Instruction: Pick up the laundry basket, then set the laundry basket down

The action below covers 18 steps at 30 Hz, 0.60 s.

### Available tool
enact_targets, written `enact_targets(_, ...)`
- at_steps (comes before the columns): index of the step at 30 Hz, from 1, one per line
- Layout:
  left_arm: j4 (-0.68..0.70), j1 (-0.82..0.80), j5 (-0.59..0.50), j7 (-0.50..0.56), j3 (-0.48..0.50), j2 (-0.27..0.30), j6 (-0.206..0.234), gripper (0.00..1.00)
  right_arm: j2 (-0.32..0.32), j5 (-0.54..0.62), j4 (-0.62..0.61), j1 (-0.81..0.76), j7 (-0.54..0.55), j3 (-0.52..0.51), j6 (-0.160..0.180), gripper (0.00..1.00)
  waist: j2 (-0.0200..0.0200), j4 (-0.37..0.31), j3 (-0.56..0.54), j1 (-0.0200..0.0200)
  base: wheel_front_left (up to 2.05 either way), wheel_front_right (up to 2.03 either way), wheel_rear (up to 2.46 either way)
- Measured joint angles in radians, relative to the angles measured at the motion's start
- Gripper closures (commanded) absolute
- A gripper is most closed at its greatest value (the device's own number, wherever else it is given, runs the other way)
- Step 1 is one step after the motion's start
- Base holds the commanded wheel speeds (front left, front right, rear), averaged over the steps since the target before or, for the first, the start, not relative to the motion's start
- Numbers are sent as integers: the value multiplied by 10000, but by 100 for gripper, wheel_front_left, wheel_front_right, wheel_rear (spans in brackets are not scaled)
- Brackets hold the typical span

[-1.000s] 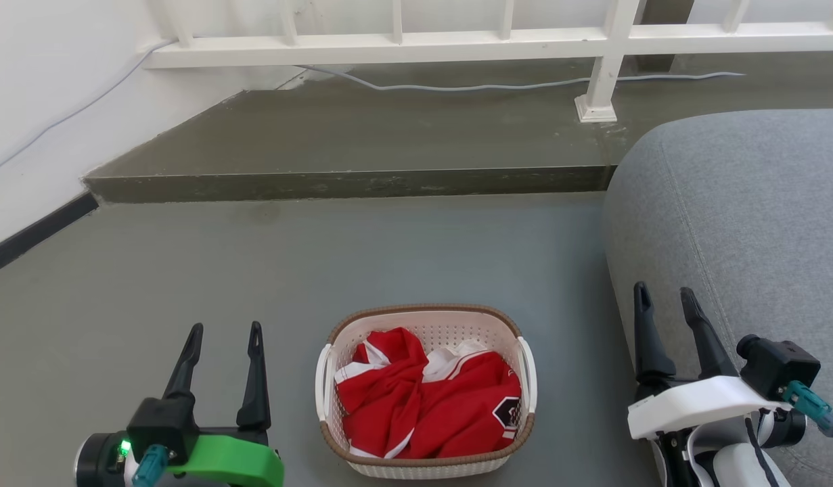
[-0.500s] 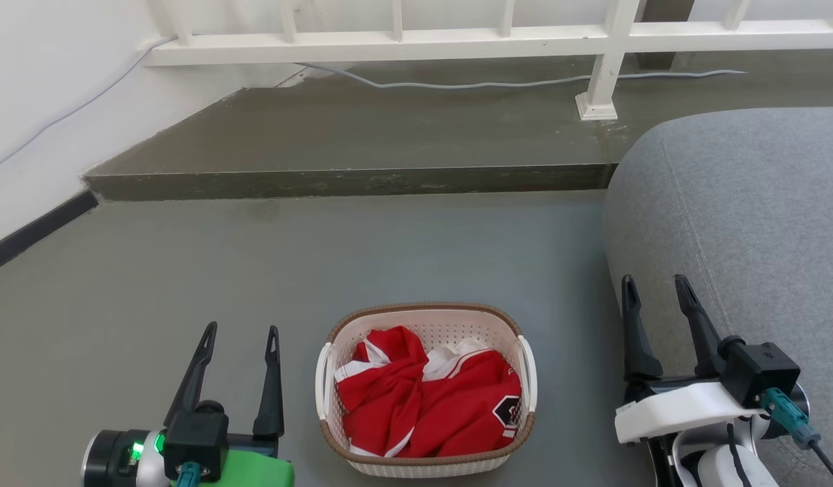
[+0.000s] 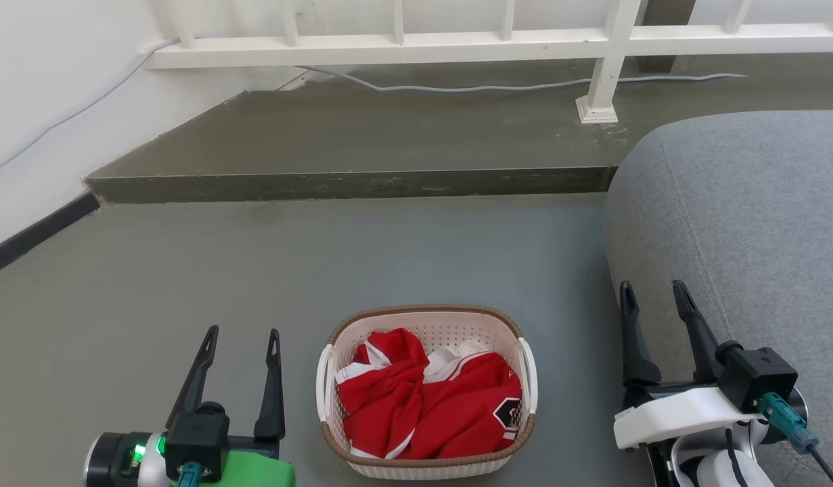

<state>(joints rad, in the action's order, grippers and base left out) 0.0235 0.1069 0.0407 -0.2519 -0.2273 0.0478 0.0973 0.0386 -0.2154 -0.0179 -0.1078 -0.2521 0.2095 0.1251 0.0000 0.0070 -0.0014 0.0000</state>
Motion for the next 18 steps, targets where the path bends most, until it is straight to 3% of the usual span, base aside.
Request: enact_targets(18,-31,3,0,0,-10,0,2,0,2,27,0,-35,0,21,0,0,0,19,69,0,0,0,0)
